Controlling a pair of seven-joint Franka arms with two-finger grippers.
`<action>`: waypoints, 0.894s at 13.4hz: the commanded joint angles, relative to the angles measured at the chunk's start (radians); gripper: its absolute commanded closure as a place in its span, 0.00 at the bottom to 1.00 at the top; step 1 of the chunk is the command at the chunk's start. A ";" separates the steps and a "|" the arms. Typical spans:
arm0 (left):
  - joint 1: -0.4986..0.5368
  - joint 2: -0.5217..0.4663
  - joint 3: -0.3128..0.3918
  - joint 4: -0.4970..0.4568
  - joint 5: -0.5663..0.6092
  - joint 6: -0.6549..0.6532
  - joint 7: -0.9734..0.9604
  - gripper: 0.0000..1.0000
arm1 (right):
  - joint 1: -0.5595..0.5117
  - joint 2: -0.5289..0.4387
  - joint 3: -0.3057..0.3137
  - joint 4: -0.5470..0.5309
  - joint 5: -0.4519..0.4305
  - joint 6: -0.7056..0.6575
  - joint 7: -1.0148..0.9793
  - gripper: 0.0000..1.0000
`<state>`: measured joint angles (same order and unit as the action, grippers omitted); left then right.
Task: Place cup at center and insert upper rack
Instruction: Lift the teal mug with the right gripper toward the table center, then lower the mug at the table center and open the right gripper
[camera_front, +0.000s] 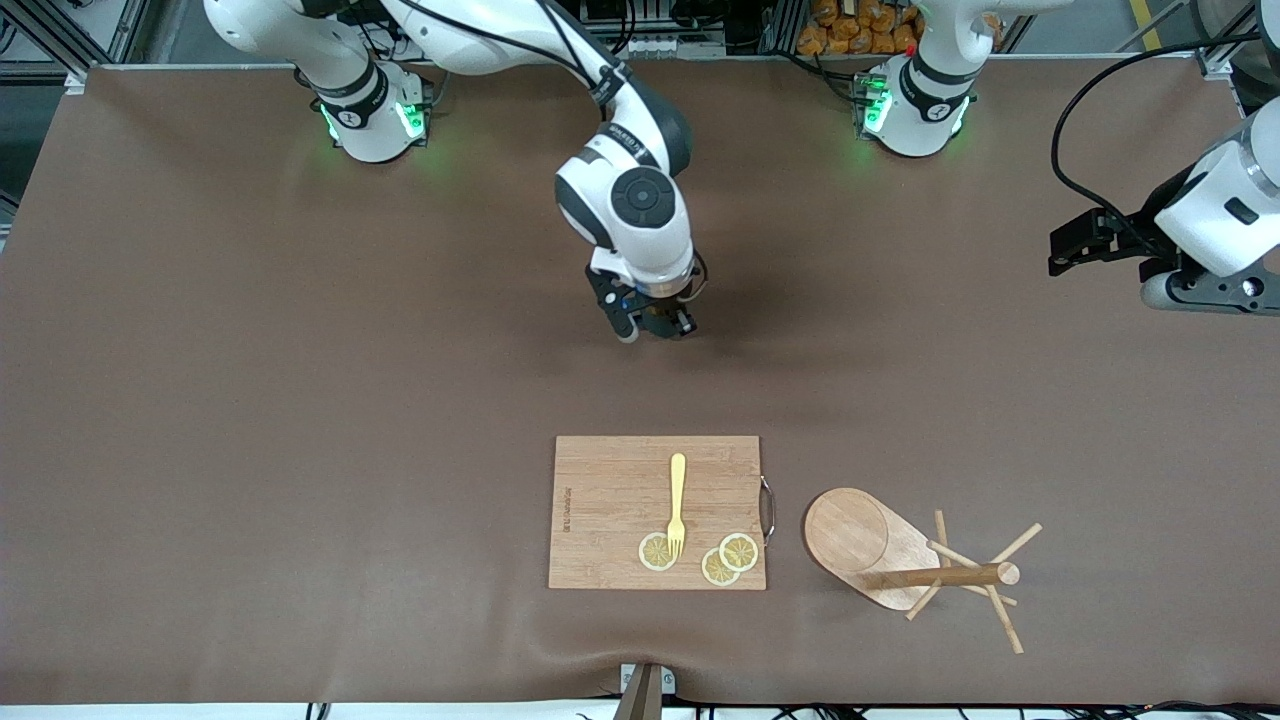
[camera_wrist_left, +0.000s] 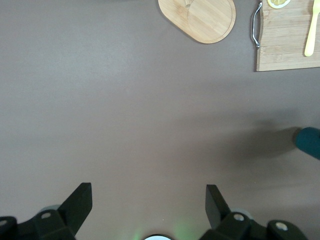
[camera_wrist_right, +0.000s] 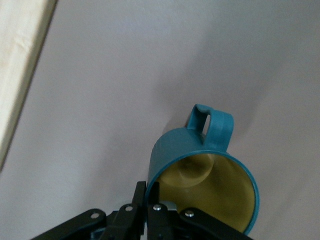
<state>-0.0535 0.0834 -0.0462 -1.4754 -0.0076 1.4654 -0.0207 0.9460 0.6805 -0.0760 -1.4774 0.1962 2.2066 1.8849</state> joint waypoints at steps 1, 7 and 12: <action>0.003 -0.001 0.000 0.003 -0.017 0.001 0.019 0.00 | 0.029 0.027 -0.013 0.034 0.014 -0.018 0.019 1.00; 0.004 -0.001 0.000 0.001 -0.017 0.001 0.018 0.00 | 0.066 0.067 -0.013 0.063 0.014 0.002 0.042 1.00; 0.003 -0.001 -0.001 0.001 -0.017 0.001 0.013 0.00 | 0.071 0.068 -0.013 0.065 0.012 0.002 0.054 1.00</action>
<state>-0.0534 0.0844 -0.0464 -1.4766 -0.0077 1.4654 -0.0207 1.0018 0.7297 -0.0763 -1.4473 0.1962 2.2157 1.9159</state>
